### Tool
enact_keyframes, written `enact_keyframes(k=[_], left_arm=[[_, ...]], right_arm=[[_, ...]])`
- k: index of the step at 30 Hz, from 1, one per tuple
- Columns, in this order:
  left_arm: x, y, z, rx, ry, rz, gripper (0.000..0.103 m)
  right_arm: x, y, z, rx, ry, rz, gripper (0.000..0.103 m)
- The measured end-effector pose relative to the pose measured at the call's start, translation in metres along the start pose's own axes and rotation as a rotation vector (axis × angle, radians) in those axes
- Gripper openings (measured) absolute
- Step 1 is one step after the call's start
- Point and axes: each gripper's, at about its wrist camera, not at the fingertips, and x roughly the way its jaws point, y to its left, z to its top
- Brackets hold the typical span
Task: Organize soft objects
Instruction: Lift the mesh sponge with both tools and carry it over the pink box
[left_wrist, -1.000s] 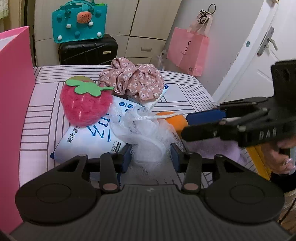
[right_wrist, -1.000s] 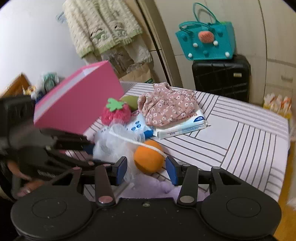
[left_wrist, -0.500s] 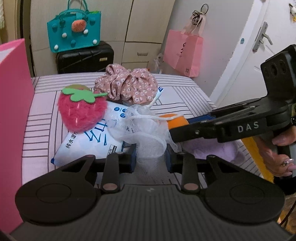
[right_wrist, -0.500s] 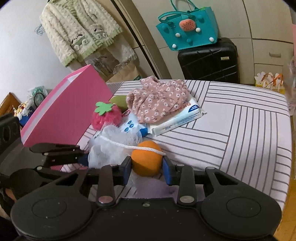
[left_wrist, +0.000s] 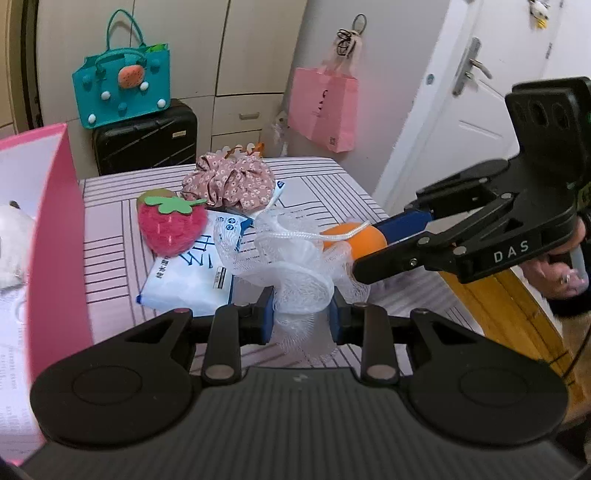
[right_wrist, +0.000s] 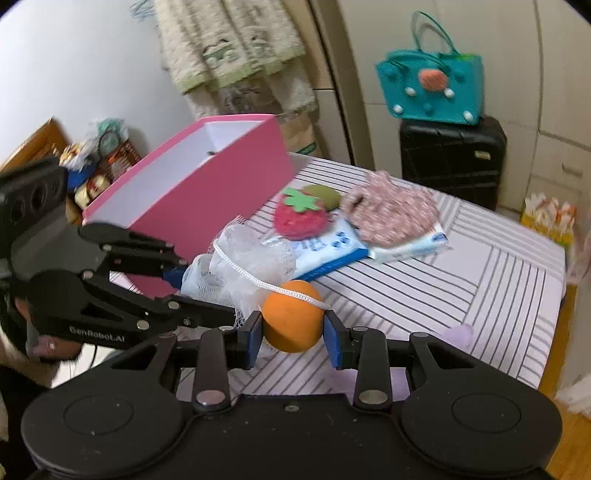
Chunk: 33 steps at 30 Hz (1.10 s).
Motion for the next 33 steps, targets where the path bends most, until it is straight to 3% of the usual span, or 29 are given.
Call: enact_keyframes(k=[7, 13, 24, 33], left_arm=[[-0.043, 0.000, -0.005, 0.014, 0.018, -0.049, 0.027], [-0.080, 0.003, -0.008, 0.007, 0.022, -0.039, 0.027], [-0.144, 0.030, -0.011, -0.008, -0.047, 0.041, 0.028], [-0.169, 0.083, -0.013, -0.067, -0.110, 0.131, 0.028]], right_arm=[[-0.019, 0.045, 0.011, -0.097, 0.022, -0.014, 0.040], [-0.026, 0.084, 0.021, -0.168, 0.051, -0.003, 0.040], [-0.028, 0.148, 0.052, -0.281, 0.007, 0.038, 0.040], [0.010, 0.185, 0.097, -0.351, -0.010, 0.077, 0.040]])
